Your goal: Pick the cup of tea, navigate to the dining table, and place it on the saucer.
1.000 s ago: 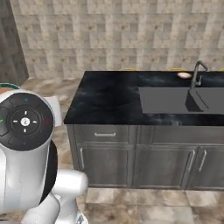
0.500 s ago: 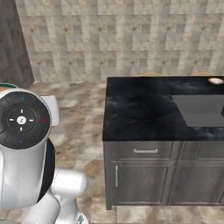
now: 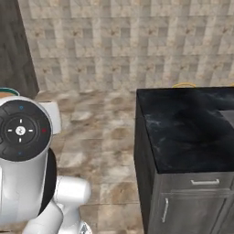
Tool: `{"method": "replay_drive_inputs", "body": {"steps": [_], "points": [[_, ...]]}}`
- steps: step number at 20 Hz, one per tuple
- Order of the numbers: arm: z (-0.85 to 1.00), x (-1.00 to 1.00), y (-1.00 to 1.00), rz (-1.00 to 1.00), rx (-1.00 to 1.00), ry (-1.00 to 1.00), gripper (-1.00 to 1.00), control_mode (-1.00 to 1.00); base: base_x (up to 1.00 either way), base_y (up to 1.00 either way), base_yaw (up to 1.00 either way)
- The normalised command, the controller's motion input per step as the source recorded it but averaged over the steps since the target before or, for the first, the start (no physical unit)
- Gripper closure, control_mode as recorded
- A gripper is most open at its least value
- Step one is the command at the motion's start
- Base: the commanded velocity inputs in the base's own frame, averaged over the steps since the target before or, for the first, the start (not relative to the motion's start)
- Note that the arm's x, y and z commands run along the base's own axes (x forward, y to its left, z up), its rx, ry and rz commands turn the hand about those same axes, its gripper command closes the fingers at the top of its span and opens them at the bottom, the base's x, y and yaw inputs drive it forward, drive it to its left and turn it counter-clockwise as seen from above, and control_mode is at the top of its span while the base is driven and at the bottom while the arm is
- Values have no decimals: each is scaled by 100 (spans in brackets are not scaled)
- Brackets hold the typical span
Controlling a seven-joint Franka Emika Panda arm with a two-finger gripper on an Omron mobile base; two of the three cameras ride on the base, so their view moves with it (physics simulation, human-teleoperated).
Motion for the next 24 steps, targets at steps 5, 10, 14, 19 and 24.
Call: {"method": "replay_drive_inputs", "body": {"steps": [5, 10, 14, 19, 24], "points": [[0, 0, 0, 0, 0, 0, 100, 100, 100, 100, -22], [0, 0, 0, 0, 0, 0, 100, 100, 100, 100, -30], [0, 0, 0, 0, 0, 0, 100, 100, 100, 100, -32], [0, 0, 0, 0, 0, 0, 100, 100, 100, 100, -36], [0, 0, 0, 0, 0, 0, 100, 100, 100, 100, -40]]}}
